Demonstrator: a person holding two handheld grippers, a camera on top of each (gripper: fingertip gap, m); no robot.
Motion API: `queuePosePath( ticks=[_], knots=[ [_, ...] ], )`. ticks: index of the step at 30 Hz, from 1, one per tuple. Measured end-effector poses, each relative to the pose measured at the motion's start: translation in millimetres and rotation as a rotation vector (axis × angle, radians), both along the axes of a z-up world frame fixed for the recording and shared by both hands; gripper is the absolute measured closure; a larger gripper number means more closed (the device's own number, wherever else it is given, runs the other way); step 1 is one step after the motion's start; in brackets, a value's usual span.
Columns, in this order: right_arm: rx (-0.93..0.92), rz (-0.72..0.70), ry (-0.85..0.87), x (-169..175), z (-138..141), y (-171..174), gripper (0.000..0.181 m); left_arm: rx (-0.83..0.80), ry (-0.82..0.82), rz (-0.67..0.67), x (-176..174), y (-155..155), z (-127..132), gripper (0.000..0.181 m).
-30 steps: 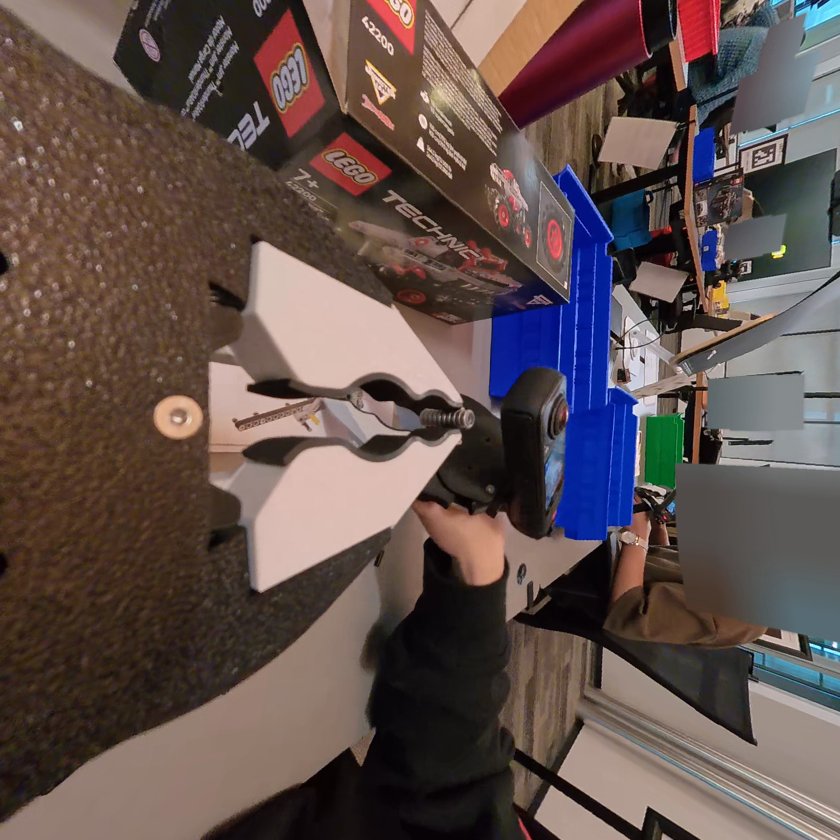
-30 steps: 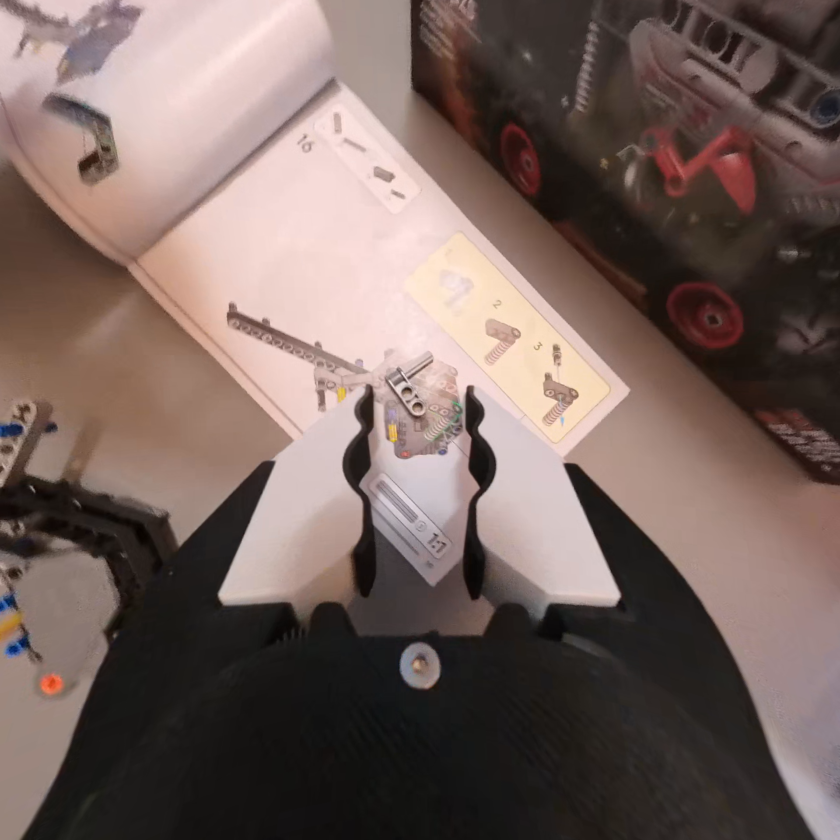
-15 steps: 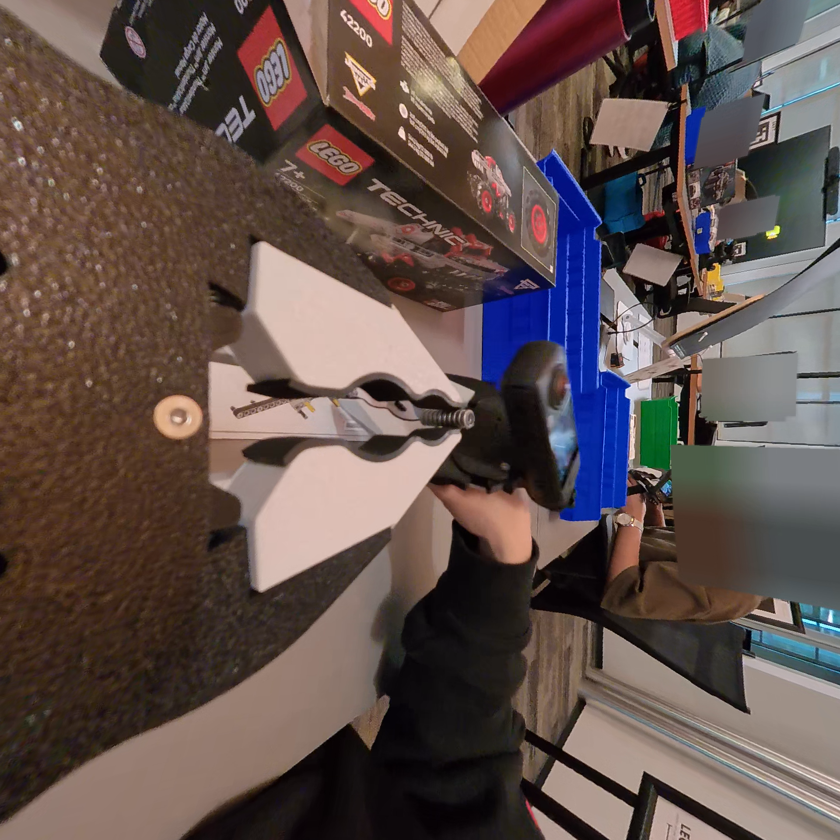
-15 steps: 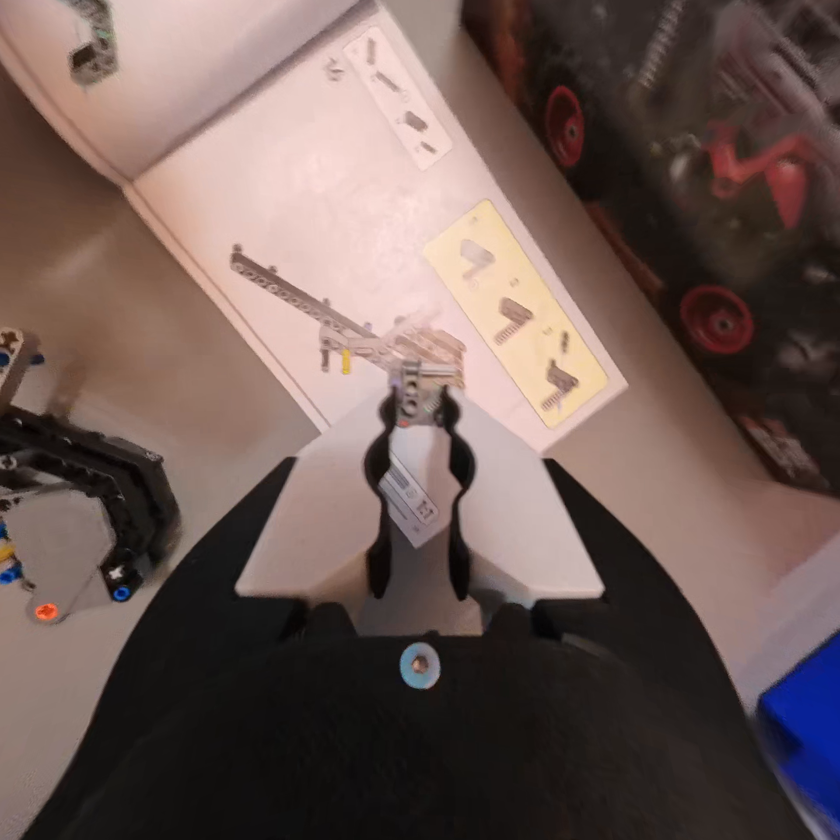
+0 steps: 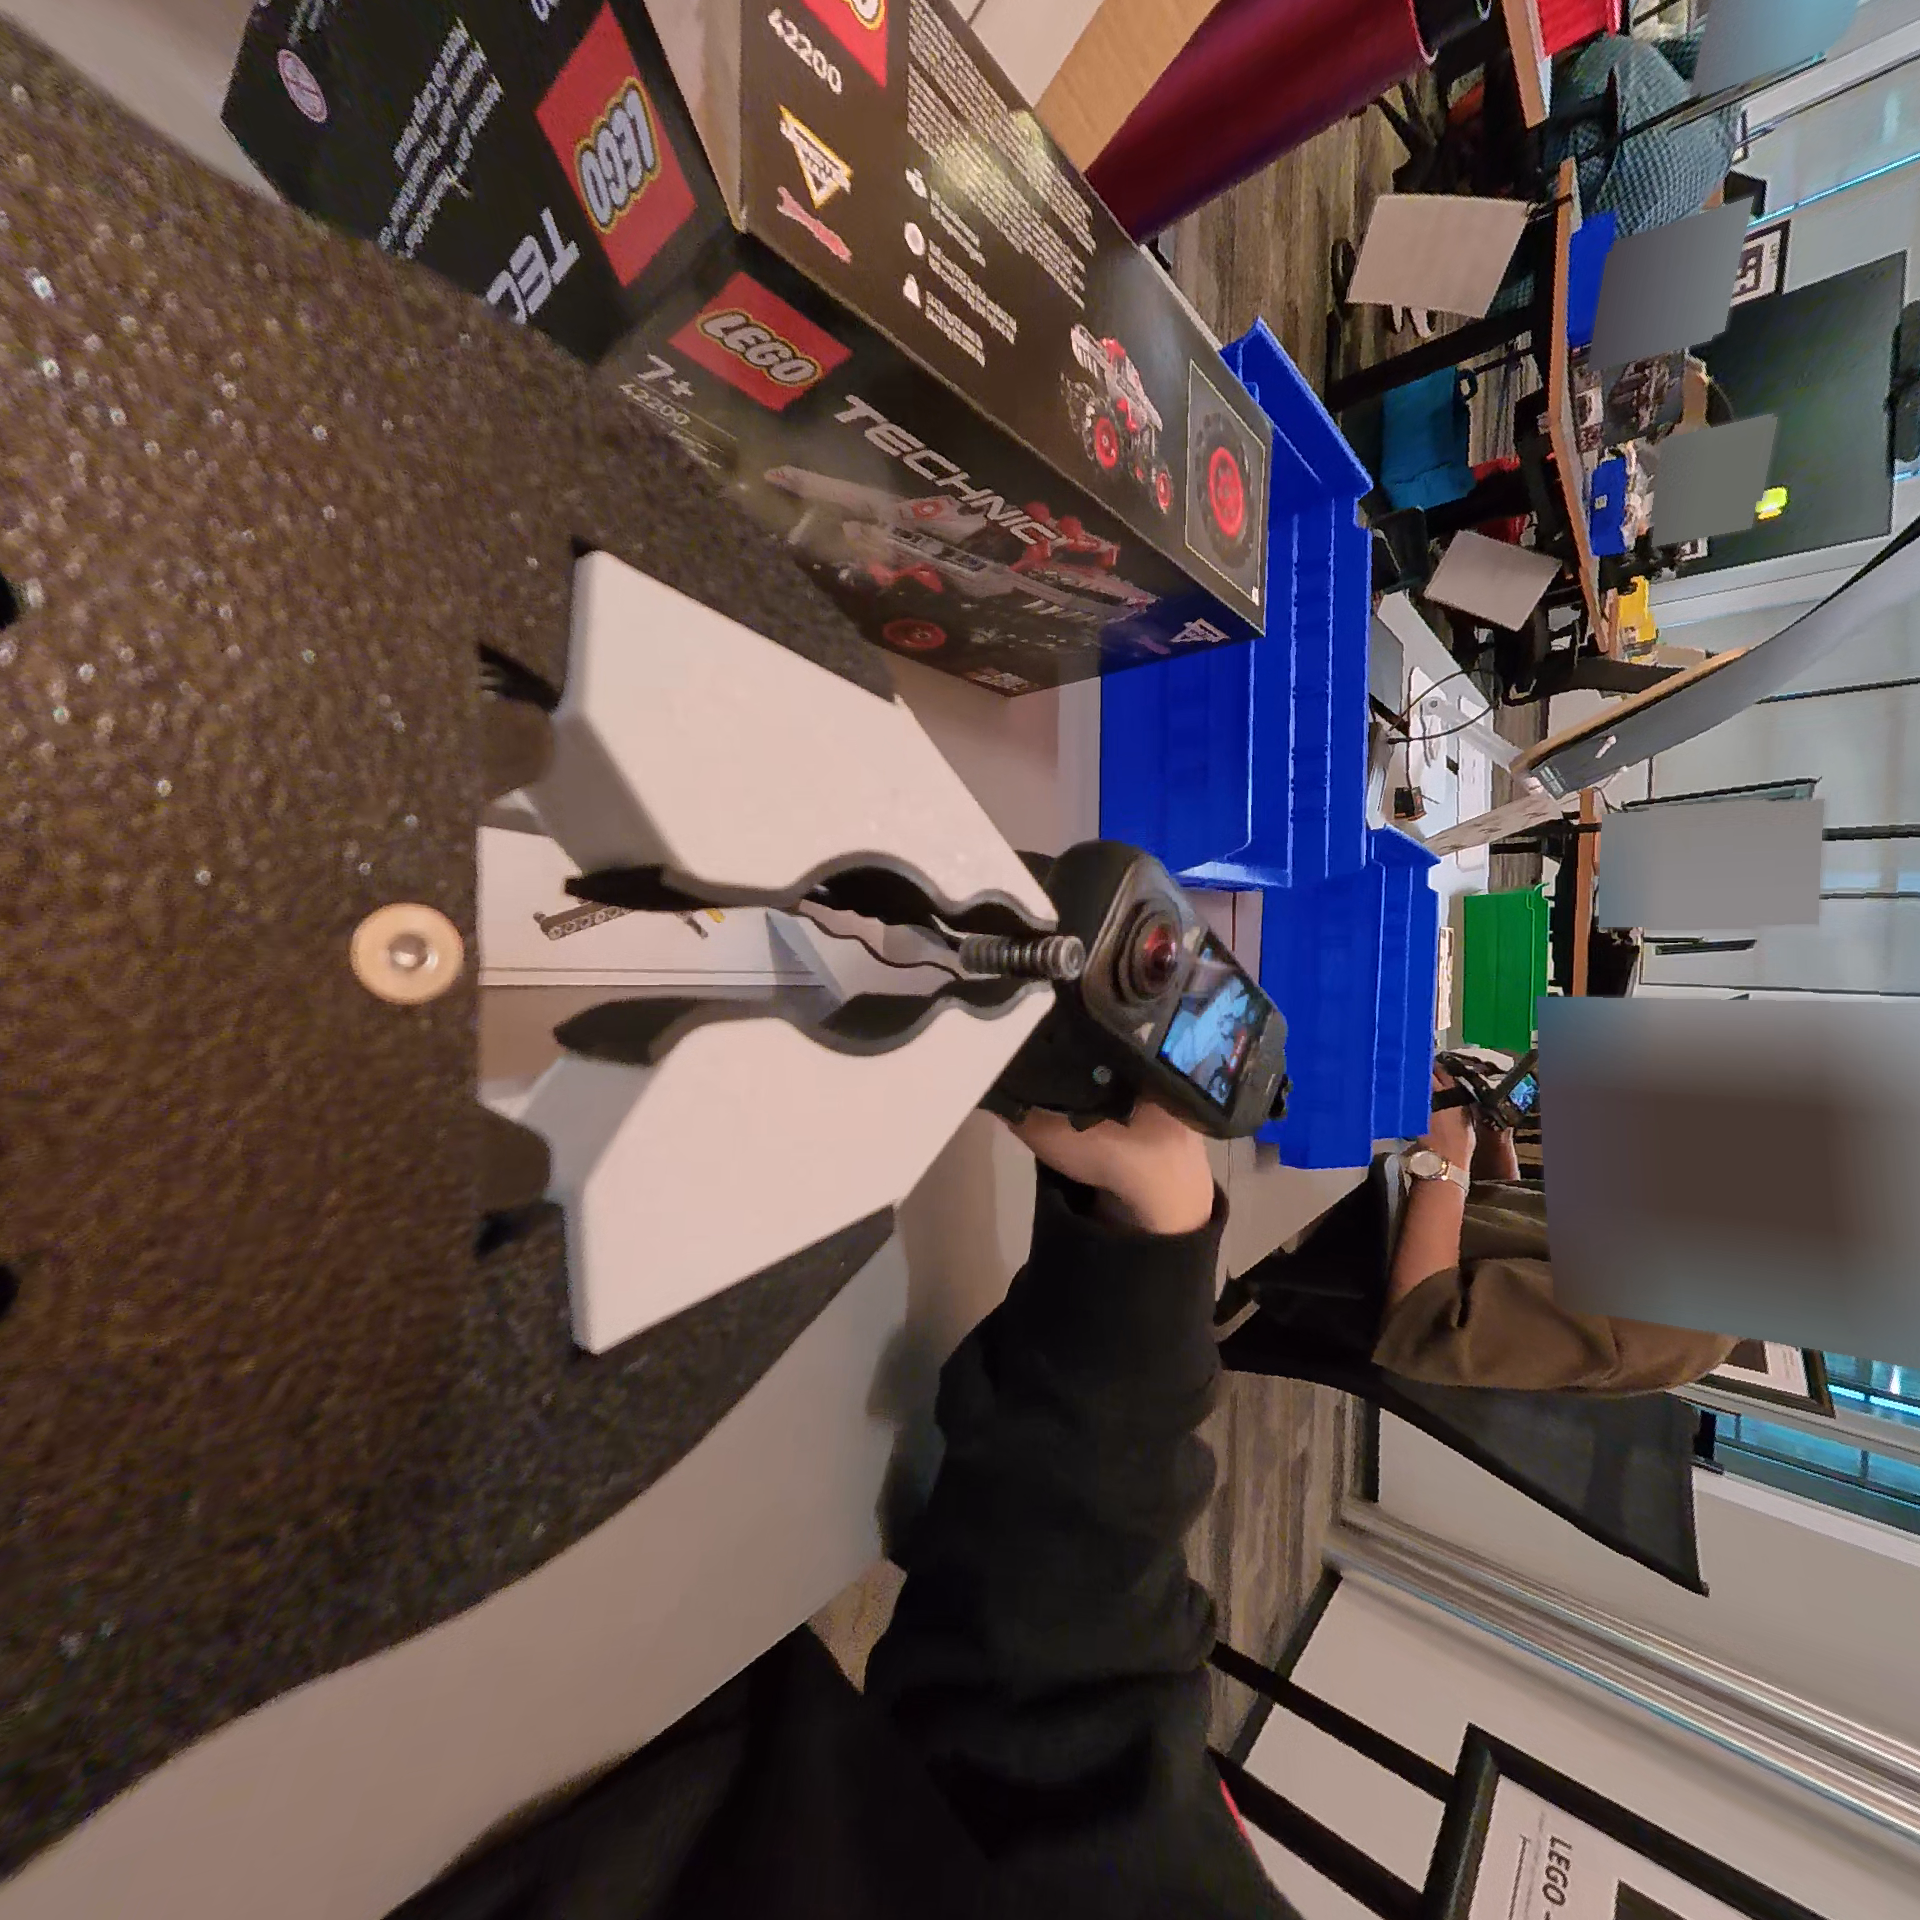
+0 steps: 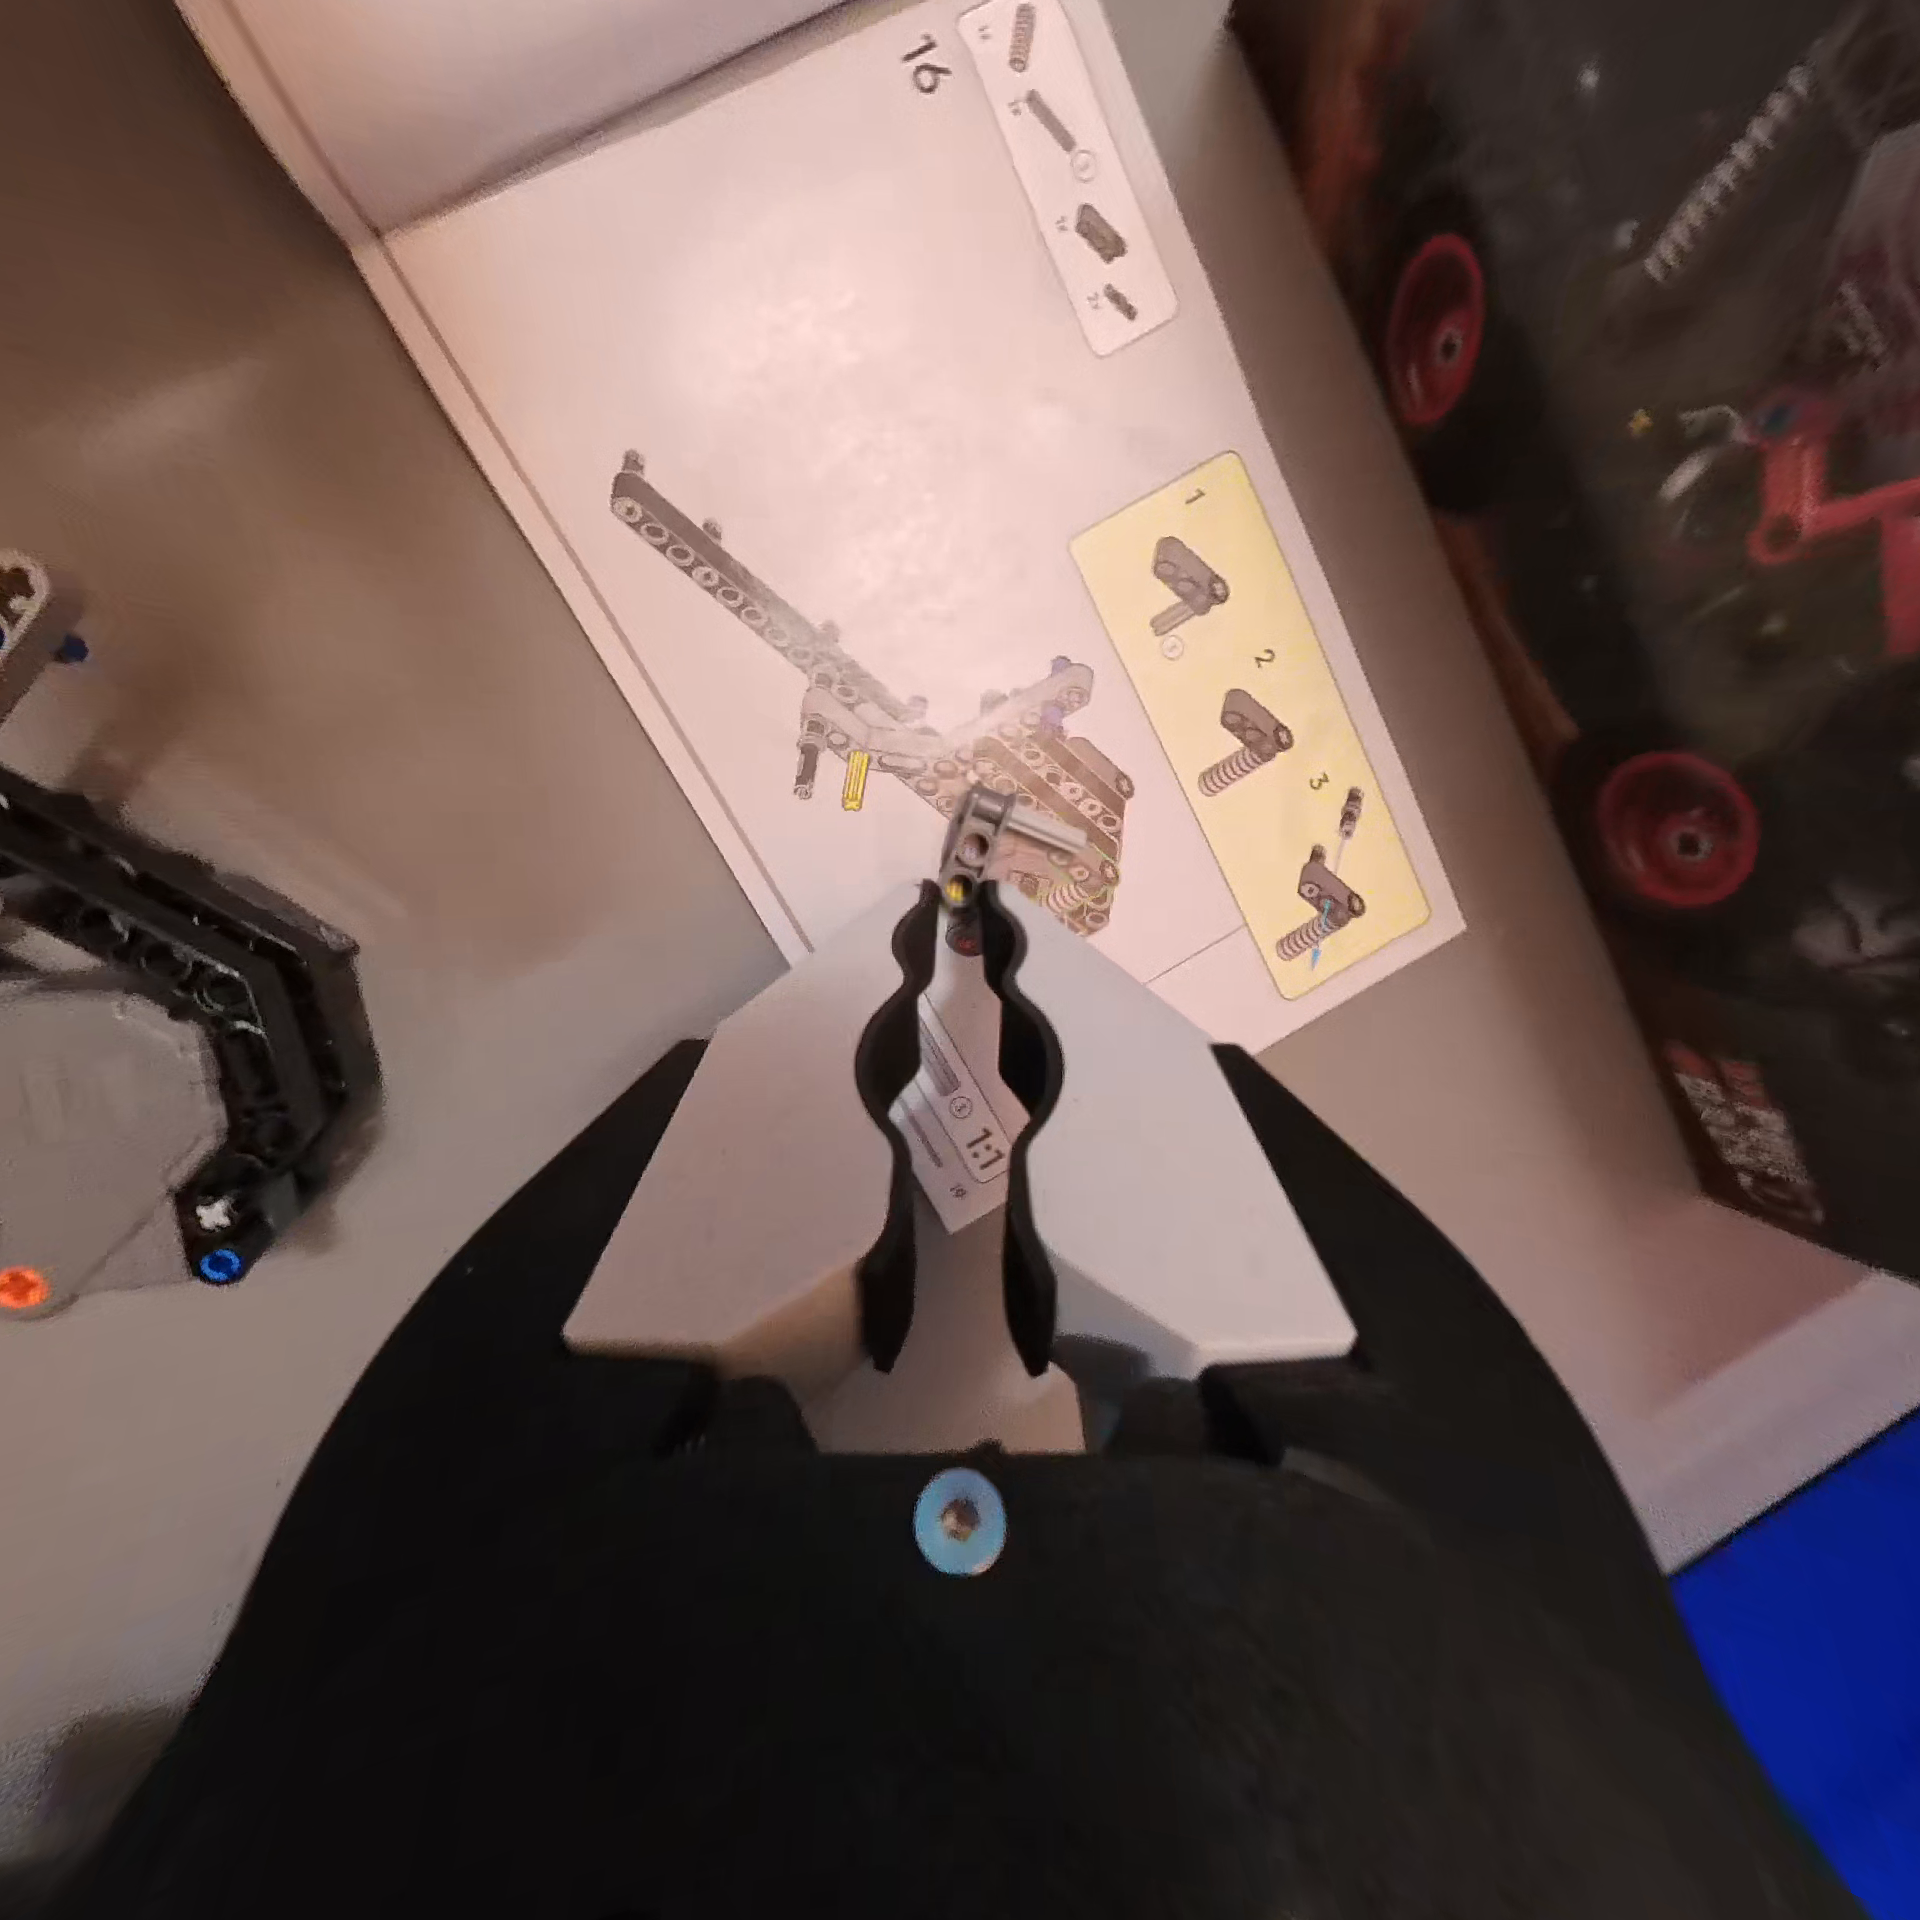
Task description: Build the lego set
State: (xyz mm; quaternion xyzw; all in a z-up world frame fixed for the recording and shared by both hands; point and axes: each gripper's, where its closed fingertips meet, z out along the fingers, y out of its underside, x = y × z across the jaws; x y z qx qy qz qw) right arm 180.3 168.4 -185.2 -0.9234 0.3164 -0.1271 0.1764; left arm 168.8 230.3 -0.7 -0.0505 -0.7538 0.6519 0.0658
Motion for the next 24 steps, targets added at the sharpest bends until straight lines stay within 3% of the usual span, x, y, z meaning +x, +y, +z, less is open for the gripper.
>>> queuePosePath(
  ticks=[1, 4, 8, 10, 12, 15, 18, 19, 21, 24],
  knots=[
    [-0.014, 0.049, -0.005, -0.1, 0.3, -0.1, 0.176, -0.004, 0.003, -0.001, 0.1, 0.7, 0.8, 0.177],
    [-0.124, 0.226, -0.038, 0.6, 0.7, -10.2, 0.173, -0.012, 0.011, -0.004, 0.1, 2.3, 2.6, 0.177],
    [-0.27, 0.216, -0.087, 12.5, 6.1, -38.2, 0.17, -0.01, 0.008, -0.007, -0.7, 3.1, 3.1, 0.177],
    [-0.128, 0.136, -0.023, 5.4, 9.6, -28.3, 0.131, -0.01, 0.01, -0.007, -0.6, 3.2, 3.2, 0.177],
    [-0.01, 0.047, -0.001, 2.5, 15.6, -21.1, 0.14, -0.009, 0.012, -0.008, -0.7, 3.4, 3.1, 0.177],
    [0.001, -0.1, -0.024, 5.7, 20.0, -31.8, 0.147, -0.01, 0.014, -0.01, -0.7, 3.2, 2.7, 0.177],
    [-0.134, 0.091, -0.22, 19.5, 28.5, -36.2, 0.159, -0.009, 0.018, -0.02, -2.6, 2.6, 2.4, 0.177],
    [-0.184, 0.176, -0.251, 21.7, 29.8, -35.9, 0.154, -0.006, 0.014, -0.02, -2.9, 2.5, 2.0, 0.177],
    [-0.239, 0.25, -0.247, 24.6, 30.3, -38.0, 0.123, -0.003, 0.009, -0.021, -3.4, 2.8, 2.1, 0.177],
    [-0.23, 0.121, -0.054, 15.9, 23.3, -48.1, 0.126, -0.005, 0.005, -0.011, -1.7, 4.9, 3.8, 0.177]
  ],
)
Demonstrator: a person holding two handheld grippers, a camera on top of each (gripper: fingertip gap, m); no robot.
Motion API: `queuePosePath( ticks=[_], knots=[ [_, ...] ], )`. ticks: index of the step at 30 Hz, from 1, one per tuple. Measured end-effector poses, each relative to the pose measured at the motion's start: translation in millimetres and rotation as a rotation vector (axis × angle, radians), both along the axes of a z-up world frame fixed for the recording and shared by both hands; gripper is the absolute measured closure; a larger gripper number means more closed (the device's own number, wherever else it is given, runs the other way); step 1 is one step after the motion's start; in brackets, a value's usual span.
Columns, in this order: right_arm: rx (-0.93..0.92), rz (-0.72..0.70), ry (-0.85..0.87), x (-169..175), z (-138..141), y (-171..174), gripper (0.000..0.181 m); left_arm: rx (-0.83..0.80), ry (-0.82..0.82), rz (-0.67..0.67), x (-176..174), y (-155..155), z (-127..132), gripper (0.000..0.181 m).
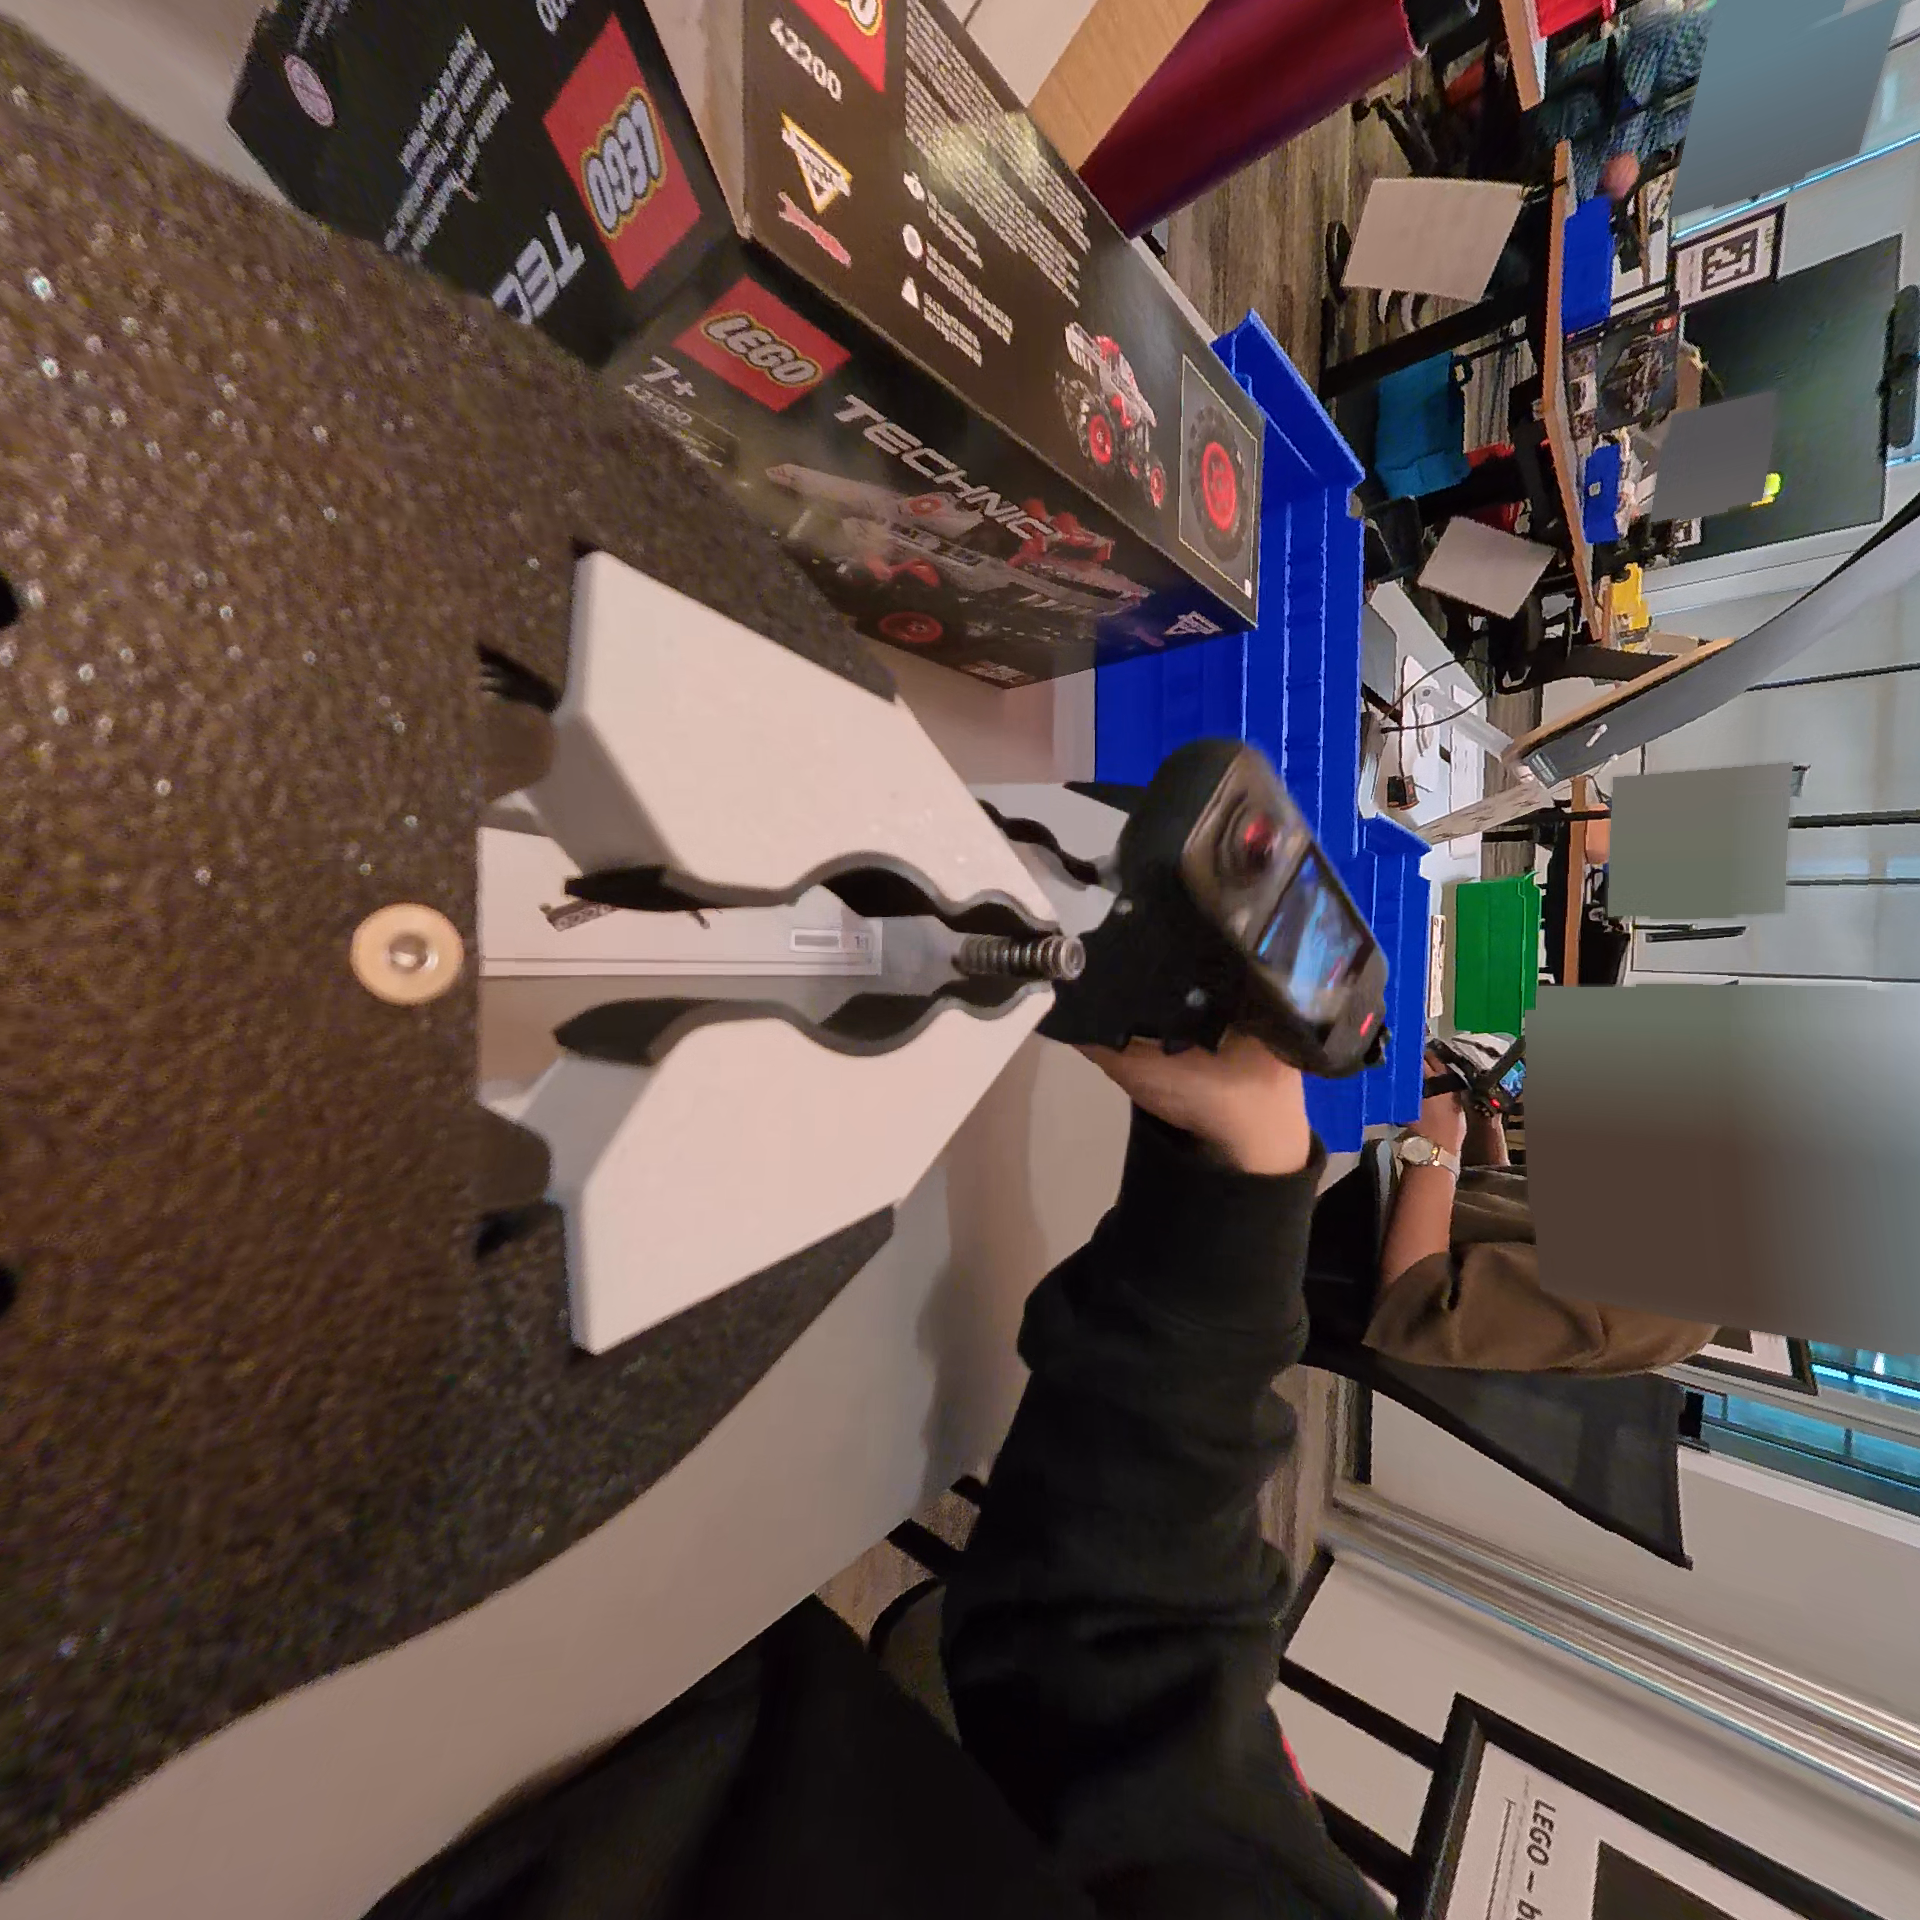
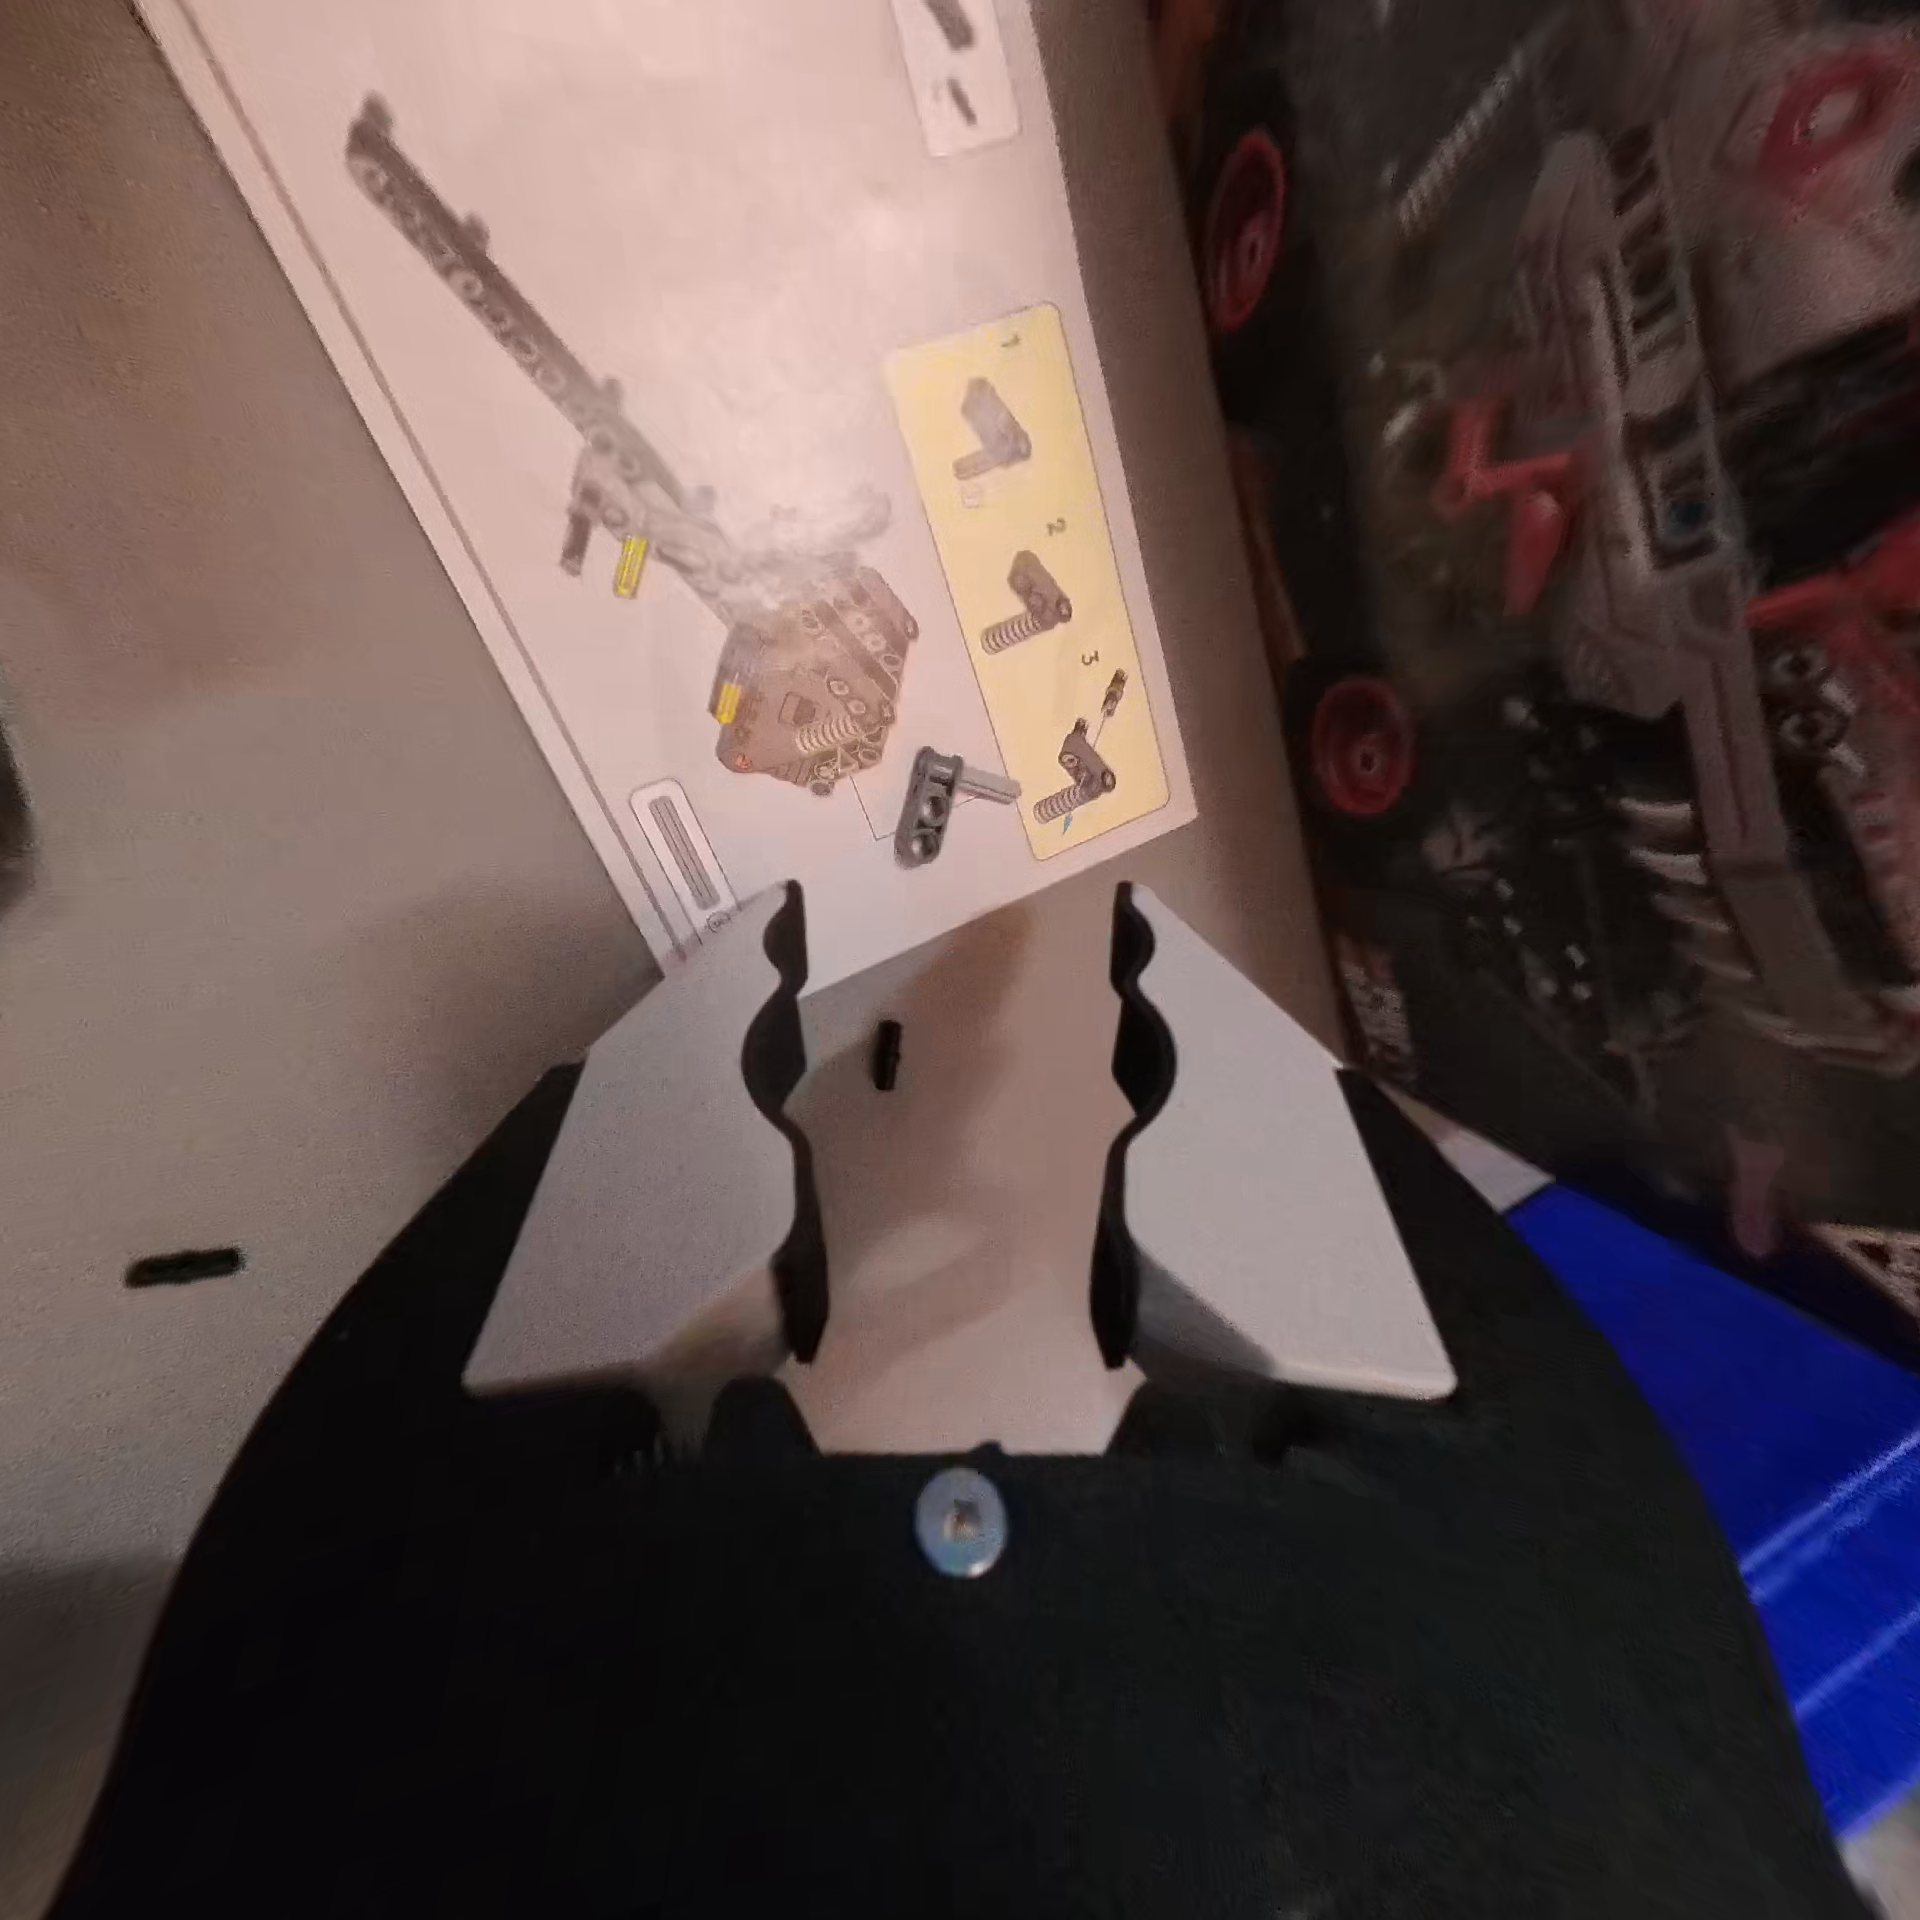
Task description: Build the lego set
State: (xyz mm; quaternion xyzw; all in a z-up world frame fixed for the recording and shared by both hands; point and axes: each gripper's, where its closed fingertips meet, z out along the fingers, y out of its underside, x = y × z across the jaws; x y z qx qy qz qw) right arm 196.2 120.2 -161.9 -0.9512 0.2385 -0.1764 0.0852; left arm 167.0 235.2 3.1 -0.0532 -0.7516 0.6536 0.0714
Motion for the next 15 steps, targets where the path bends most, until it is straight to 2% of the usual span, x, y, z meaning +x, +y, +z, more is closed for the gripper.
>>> queuePosePath(
  ticks=[2, 4, 5, 6, 8, 11, 15],
  knots=[
    [0.104, -0.241, 0.045, 2.2, -0.5, -3.7, 0.135, -0.003, 0.001, 0.011, 2.5, 2.5, 1.2, 0.177],
    [0.29, -0.503, 0.031, 9.9, 1.3, -1.6, 0.14, -0.009, 0.008, 0.017, 4.6, 5.0, 2.8, 0.177],
    [0.389, -0.553, 0.049, 8.4, 1.7, 7.0, 0.143, -0.015, 0.013, 0.018, 5.3, 6.2, 3.8, 0.177],
    [0.444, -0.575, 0.048, 7.4, 2.2, 12.9, 0.147, -0.021, 0.019, 0.018, 5.7, 7.0, 5.0, 0.177],
    [0.418, -0.612, 0.002, 9.7, 1.0, 9.7, 0.156, -0.03, 0.031, 0.014, 5.5, 7.7, 6.5, 0.177],
    [0.406, -0.643, 0.064, 5.9, -2.6, 13.5, 0.167, -0.024, 0.03, 0.01, 4.0, 7.0, 6.6, 0.177],
    [0.416, -0.762, 0.108, 4.6, -1.8, 4.4, 0.15, -0.009, 0.021, 0.008, 1.3, 7.3, 6.8, 0.177]
  ],
)
